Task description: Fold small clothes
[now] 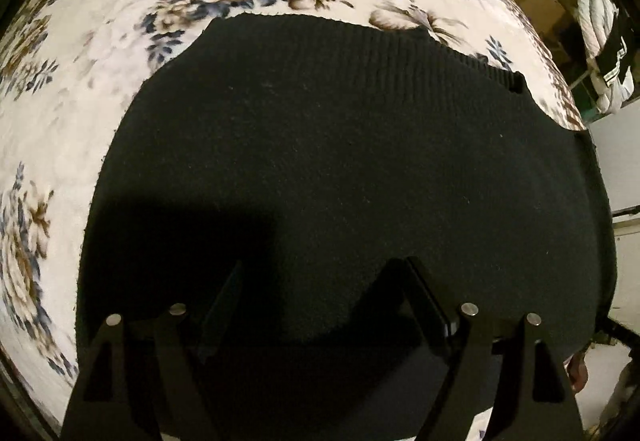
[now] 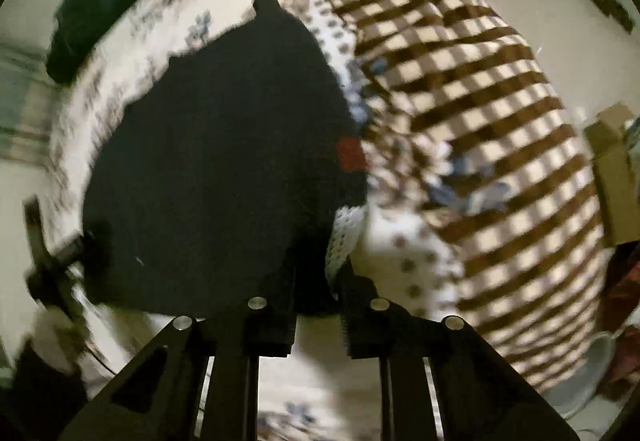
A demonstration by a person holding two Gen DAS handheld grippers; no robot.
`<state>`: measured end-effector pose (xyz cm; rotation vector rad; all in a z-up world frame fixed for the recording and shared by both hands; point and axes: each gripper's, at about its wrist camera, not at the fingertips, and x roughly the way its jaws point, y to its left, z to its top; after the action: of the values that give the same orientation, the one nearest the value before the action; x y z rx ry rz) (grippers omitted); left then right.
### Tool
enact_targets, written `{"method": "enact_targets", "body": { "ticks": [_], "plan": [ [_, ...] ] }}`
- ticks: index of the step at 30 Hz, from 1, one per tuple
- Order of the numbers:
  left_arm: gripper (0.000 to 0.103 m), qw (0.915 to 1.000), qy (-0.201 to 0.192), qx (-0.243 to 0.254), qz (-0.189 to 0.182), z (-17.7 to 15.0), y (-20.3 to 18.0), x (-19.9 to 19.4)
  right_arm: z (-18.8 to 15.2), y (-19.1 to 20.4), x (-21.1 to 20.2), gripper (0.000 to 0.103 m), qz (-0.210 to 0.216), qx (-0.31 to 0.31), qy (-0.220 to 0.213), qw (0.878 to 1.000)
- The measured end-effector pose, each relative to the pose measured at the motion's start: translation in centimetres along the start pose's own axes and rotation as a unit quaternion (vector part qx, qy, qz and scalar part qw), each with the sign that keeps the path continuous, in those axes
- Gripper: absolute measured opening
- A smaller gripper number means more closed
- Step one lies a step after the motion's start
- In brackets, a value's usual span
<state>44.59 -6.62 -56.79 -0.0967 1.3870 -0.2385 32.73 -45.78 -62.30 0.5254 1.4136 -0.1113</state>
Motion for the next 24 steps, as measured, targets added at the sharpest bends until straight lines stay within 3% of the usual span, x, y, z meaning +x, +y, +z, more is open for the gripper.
{"method": "enact_targets", "body": {
  "ticks": [3,4,6,8,11,13,14,18,24],
  "plan": [
    [0.078,1.0,0.0,0.002,0.001,0.0,0.0,0.1,-0.5,-1.1,-0.7,0.017,0.069,0.016,0.013,0.997],
    [0.078,1.0,0.0,0.002,0.001,-0.1,0.1,0.0,-0.6,-1.5,-0.8,0.021,0.08,0.034,0.018,0.996],
    [0.078,1.0,-0.002,0.0,0.001,-0.1,0.2,-0.1,-0.8,-2.1,-0.9,0.042,0.089,0.046,0.016,0.995],
    [0.078,1.0,-0.002,0.0,0.003,-0.3,0.1,-0.1,-1.1,-2.2,-0.2,0.046,0.092,0.041,0.022,0.995],
    [0.079,1.0,-0.002,0.002,0.002,-0.1,-0.1,0.1,-0.9,-1.6,1.8,0.046,0.067,0.026,0.043,0.997],
    [0.078,1.0,-0.001,0.006,0.001,-0.1,0.0,0.1,-1.1,-1.9,2.3,0.029,0.075,0.025,0.04,0.996],
    [0.078,1.0,-0.001,0.007,-0.001,-0.1,0.0,0.1,-1.1,-1.9,2.3,0.026,0.081,0.022,0.045,0.995],
    [0.078,0.9999,-0.004,0.008,-0.006,-0.2,0.3,0.2,-0.7,-2.6,1.5,0.026,0.11,0.028,0.06,0.992],
    [0.078,1.0,-0.005,0.0,-0.005,-0.2,0.2,0.2,0.8,-5.1,1.6,0.026,0.099,0.049,0.058,0.992]
  ]
}}
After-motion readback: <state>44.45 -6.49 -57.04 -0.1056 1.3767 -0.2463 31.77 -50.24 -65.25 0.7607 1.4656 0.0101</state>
